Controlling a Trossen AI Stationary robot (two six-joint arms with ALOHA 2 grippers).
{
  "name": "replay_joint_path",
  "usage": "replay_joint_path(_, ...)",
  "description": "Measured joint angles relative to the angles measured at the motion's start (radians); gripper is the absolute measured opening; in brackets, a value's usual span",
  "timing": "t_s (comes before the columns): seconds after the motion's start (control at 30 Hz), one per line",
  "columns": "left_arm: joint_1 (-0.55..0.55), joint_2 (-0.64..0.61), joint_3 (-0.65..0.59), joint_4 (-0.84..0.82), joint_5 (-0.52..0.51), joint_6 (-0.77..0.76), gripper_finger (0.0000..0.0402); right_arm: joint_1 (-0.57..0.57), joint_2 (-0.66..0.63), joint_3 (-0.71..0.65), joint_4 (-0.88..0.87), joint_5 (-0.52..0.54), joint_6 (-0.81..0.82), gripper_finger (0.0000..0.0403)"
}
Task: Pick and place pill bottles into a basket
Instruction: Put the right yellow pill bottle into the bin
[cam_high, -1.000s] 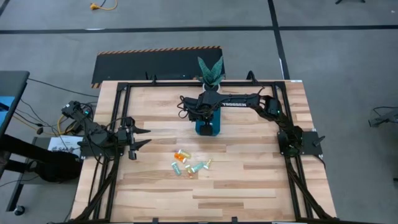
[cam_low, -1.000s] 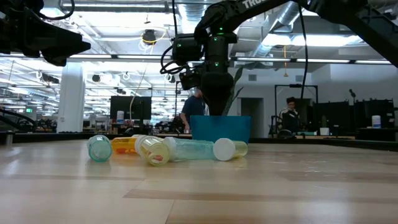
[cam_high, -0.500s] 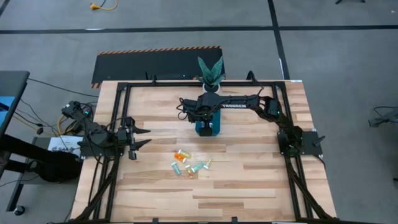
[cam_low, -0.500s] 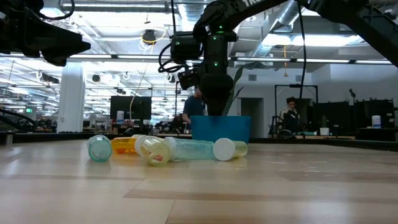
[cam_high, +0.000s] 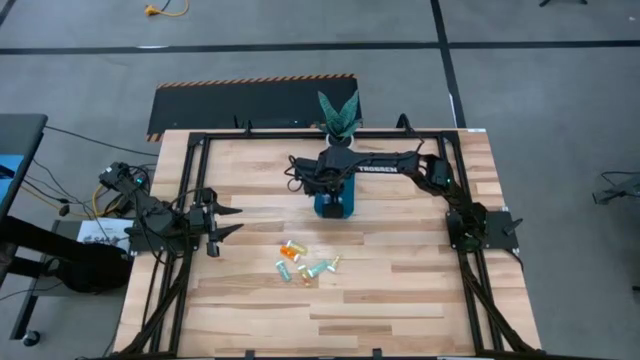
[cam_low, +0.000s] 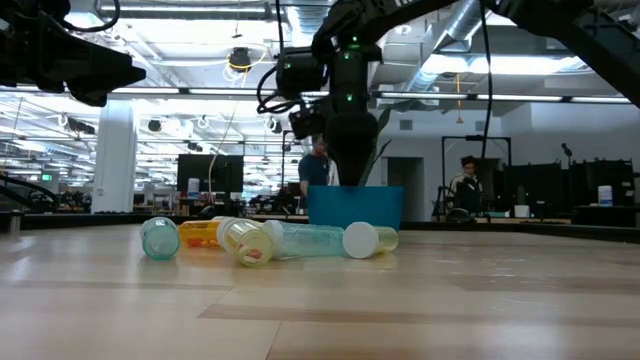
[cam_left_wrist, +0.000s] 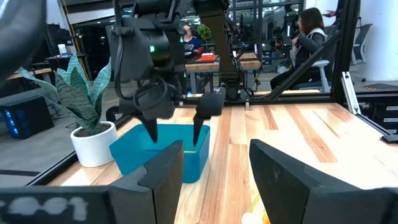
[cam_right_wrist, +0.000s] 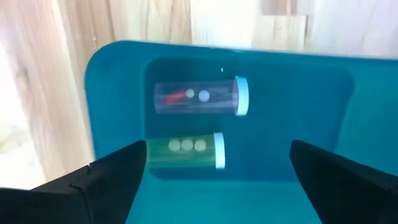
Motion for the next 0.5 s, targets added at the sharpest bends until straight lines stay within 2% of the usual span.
replay_joint_path(0.23, 0.0, 0.0, 0.0, 0.0, 0.0, 0.0, 0.0175, 0.007, -0.002, 0.131, -0.154, -0.001, 0.028, 0.0385)
replay_joint_path(0.5, 0.0, 0.0, 0.0, 0.0, 0.0, 0.0, 0.0175, 0.055, -0.002, 0.226, -0.273, -0.031, 0.313, 0.0384)
